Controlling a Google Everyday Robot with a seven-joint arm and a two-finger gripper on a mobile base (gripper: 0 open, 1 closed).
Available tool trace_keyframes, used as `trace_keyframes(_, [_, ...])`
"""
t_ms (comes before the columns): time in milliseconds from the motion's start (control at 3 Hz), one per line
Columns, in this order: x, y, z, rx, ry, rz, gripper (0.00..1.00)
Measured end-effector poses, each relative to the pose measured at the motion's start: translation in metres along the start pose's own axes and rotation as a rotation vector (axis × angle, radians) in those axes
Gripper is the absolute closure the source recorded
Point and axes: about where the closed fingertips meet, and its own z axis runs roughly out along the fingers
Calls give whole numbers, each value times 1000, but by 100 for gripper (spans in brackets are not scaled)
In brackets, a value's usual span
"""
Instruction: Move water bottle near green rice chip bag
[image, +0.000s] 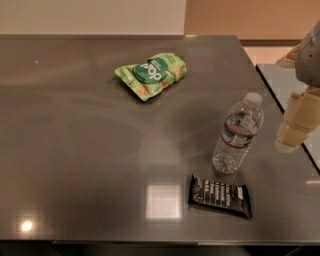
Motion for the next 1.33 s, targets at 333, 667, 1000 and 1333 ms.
trace_keyframes(333, [0,0,0,0,-1,0,0])
trace_keyframes(667, [-3,-2,1,-13,-37,2,0])
trace_keyframes(1000, [-8,-4,9,-42,-138,5,0])
trace_keyframes(1333, [-20,-1,20,-93,-262,5,0])
